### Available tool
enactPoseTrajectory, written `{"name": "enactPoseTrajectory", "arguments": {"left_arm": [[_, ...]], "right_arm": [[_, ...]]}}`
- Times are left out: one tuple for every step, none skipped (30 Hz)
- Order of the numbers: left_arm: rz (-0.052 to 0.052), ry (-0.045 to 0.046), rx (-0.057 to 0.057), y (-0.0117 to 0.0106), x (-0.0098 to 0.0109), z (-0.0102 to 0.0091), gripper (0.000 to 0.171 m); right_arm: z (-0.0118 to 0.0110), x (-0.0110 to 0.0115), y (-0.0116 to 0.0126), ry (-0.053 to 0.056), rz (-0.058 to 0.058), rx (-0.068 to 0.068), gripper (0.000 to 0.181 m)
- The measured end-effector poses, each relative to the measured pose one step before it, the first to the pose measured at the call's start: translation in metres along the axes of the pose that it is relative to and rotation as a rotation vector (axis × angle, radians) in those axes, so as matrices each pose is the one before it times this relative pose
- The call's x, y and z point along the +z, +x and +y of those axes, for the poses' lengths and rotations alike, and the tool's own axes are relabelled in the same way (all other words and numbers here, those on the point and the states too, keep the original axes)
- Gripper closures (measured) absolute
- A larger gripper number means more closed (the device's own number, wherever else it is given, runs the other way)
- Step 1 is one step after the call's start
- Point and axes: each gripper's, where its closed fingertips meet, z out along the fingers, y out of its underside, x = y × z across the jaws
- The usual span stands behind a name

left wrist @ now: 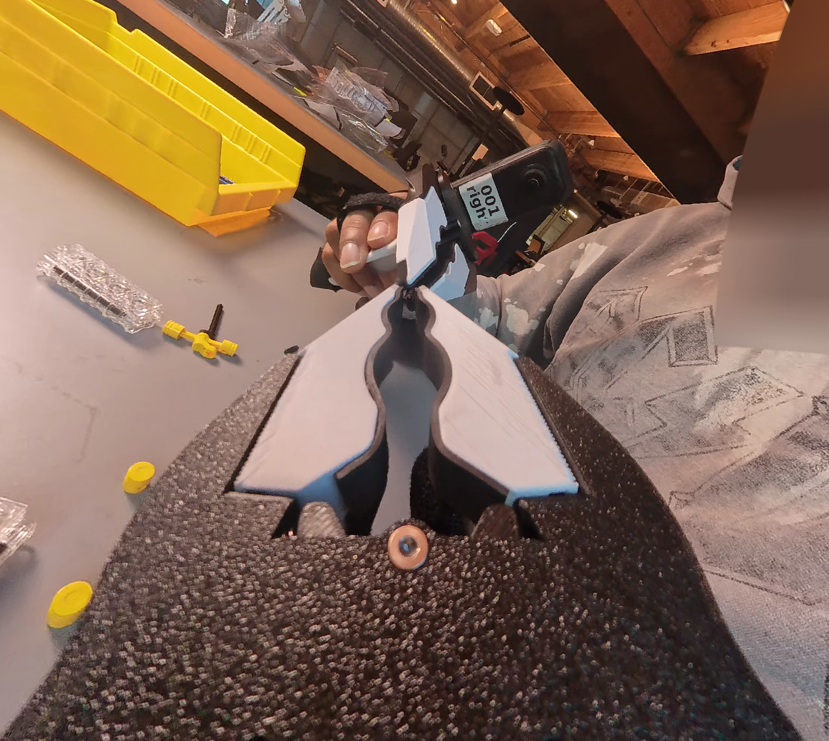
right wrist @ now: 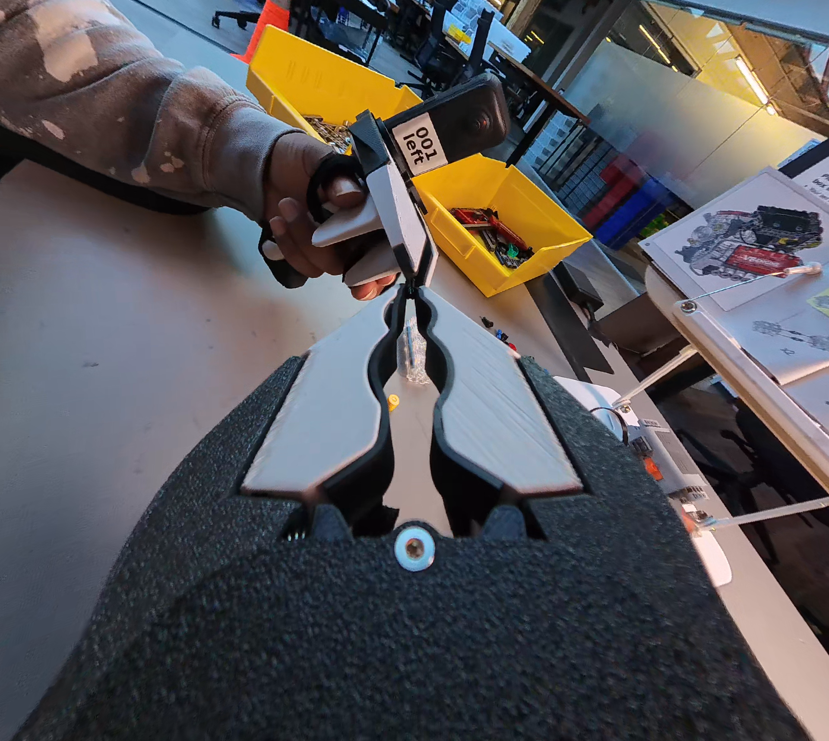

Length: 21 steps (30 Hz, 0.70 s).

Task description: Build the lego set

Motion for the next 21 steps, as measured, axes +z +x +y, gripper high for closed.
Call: {"name": "enactPoseTrajectory", "arguments": {"left_arm": [[0.0031,0.00189,-0.0041,0.00035,-0.00003,-0.00018,0.167],[0.0037,0.00237,-0.0036,0.0004,0.00001,-0.00025,0.167],[0.0003,-0.00031,-0.0006,-0.00004,0.00009,0.0001,0.166],[-0.0013,-0.00302,0.0016,-0.00019,0.00026,0.00057,0.166],[0.0002,-0.00191,-0.0005,-0.00003,0.00034,0.00052,0.166],[0.0024,0.00135,-0.0034,0.00018,0.00025,-0.00007,0.166],[0.0007,0.00094,-0.0037,-0.00011,0.00011,0.00004,0.166],[-0.0012,-0.00058,-0.0018,-0.00049,0.0001,0.00028,0.166],[-0.0016,-0.00063,-0.0014,-0.00057,0.0001,0.00028,0.167],[0.0006,-0.00022,-0.004,-0.00019,0.00006,0.00014,0.167],[0.0033,-0.0015,-0.0053,0.00015,-0.00001,0.00034,0.167],[0.0041,-0.00233,-0.0049,0.00035,-0.00004,0.0003,0.167],[0.0008,-0.00301,-0.003,-0.00006,-0.0001,0.00029,0.167],[-0.0012,-0.00314,0.0003,0.00006,-0.00008,0.00015,0.167],[-0.003,-0.00292,0.0039,-0.0002,-0.00002,0.00017,0.168],[-0.0085,-0.00124,0.0075,-0.00087,0.00029,0.0001,0.168],[-0.0097,-0.00174,0.0074,-0.001,0.00043,0.00021,0.168],[-0.0111,0.00079,0.0122,-0.00118,0.00056,0.00008,0.168],[-0.0094,0.00204,0.0125,-0.00096,0.00064,-0.00011,0.168],[-0.0063,0.00324,0.0058,-0.00061,0.00055,-0.00032,0.169],[-0.0062,0.00654,0.0013,-0.00104,0.00004,-0.00089,0.169]], "right_arm": [[-0.00051,0.00005,0.00014,0.0033,0.0024,0.0009,0.178],[-0.00059,-0.00005,0.00017,0.0037,0.0025,0.0024,0.178],[-0.00007,0.00008,0.0006,0.0007,0.0046,-0.0013,0.178],[0.00018,0.00005,0.00025,-0.0011,0.0015,-0.0023,0.178],[0.0001,-0.00009,0.00032,-0.0001,0.0024,-0.0008,0.178],[-0.00008,-0.00007,0.00011,0.002,0.0005,0.0007,0.178],[0.00039,0.0001,-0.0003,-0.0008,-0.0027,0.0035,0.178],[0.00052,0.0002,-0.00042,-0.0025,-0.0033,0.0022,0.178],[0.00048,0.00021,-0.00011,-0.0012,0.0012,-0.0015,0.178],[0.00035,0.00003,-0.00008,-0.0008,0.0013,-0.0015,0.178],[0.0001,0.0001,-0.0002,-0.0001,-0.0009,0.0005,0.178],[-0.00017,0.00007,-0.00037,0.0009,-0.0017,0.0007,0.177],[0.00012,0.00016,0.0,-0.001,0.0007,-0.0012,0.177],[0.00003,0.00015,-0.00033,-0.0002,-0.0006,-0.0013,0.177],[0.00022,0.00008,-0.00012,-0.0008,-0.002,0.0038,0.177],[0.0008,-0.00009,0.00031,-0.0025,-0.0013,0.0044,0.177],[0.00121,-0.00028,0.00023,-0.003,-0.0027,0.0078,0.177],[0.00123,-0.00027,0.0004,-0.0031,-0.0027,0.012,0.177],[0.0015,-0.00037,0.00049,-0.0043,-0.0059,0.0133,0.177],[0.00279,-0.00114,0.0007,-0.0119,-0.0109,0.0096,0.175],[0.005,-0.00261,0.00016,-0.0257,-0.0253,0.0052,0.171]]}}
